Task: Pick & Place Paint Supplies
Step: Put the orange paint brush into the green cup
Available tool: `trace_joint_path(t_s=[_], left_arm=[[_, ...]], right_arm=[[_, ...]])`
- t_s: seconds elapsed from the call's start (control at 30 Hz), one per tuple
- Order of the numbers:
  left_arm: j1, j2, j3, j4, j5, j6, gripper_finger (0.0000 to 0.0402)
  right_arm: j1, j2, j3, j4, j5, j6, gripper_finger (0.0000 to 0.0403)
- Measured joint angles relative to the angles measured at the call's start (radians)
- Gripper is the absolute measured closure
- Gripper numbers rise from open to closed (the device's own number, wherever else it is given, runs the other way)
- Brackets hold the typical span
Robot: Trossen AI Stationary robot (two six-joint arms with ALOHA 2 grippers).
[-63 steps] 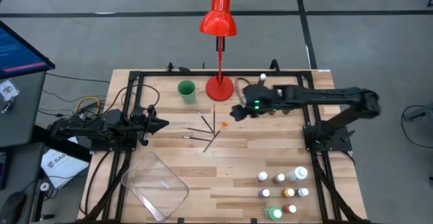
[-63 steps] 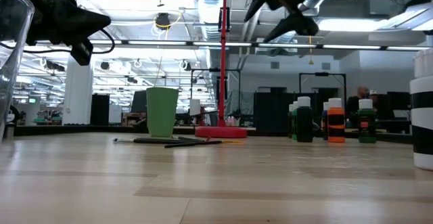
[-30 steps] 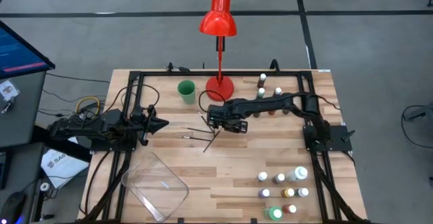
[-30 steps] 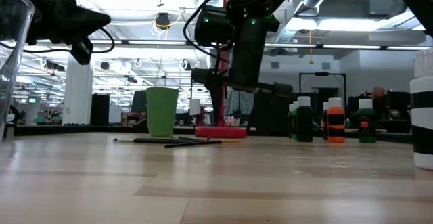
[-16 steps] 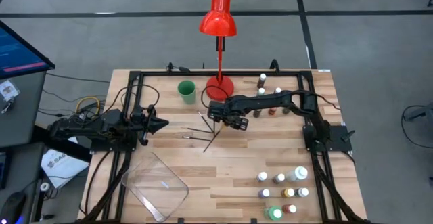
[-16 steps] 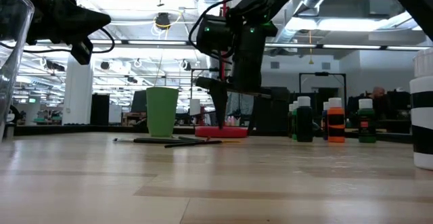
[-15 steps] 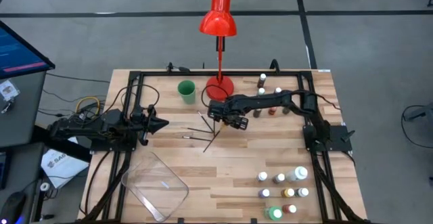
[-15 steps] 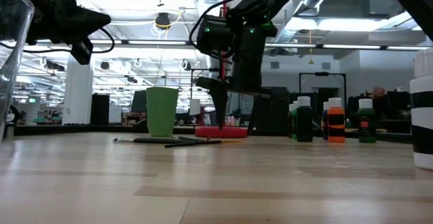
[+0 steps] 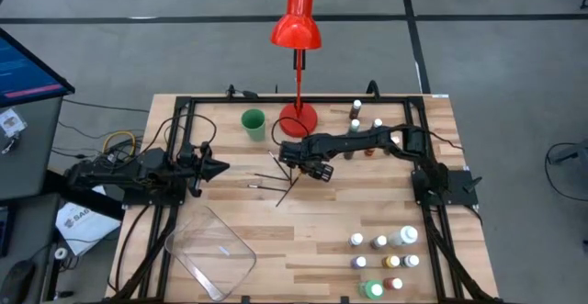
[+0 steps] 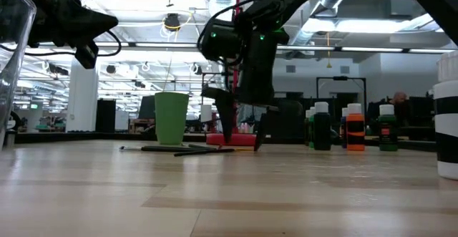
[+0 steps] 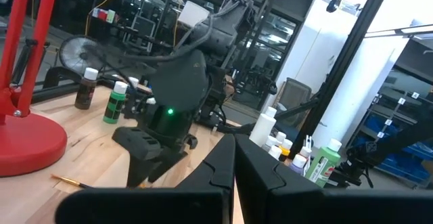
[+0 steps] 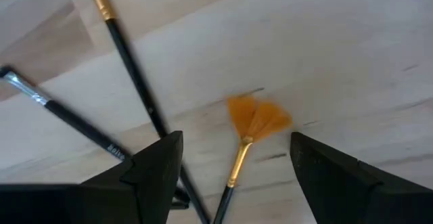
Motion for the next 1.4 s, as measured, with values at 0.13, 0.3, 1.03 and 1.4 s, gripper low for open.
trace_joint_path(t_s=[0.13,0.3,1.03,1.4], left_arm=[[0.0,0.021,0.0,0.007,0.0,0.0,0.0401],[0.0,0.038,0.0,0.009,0.001,0.0,0.0401],[0.0,0.048,0.0,0.016,0.004,0.0,0.0401],[0.0,0.048,0.0,0.016,0.001,0.0,0.0401]], right_arm=[[0.003,0.006,0.004,-0.016,0.005,0.032,0.0147],[0.0,0.008,0.003,-0.036,-0.001,0.05,0.02],[0.002,-0.005,-0.001,-0.088,-0.015,0.009,0.0381],[0.023,-0.105,-0.004,-0.106,0.102,-0.145,0.0401]])
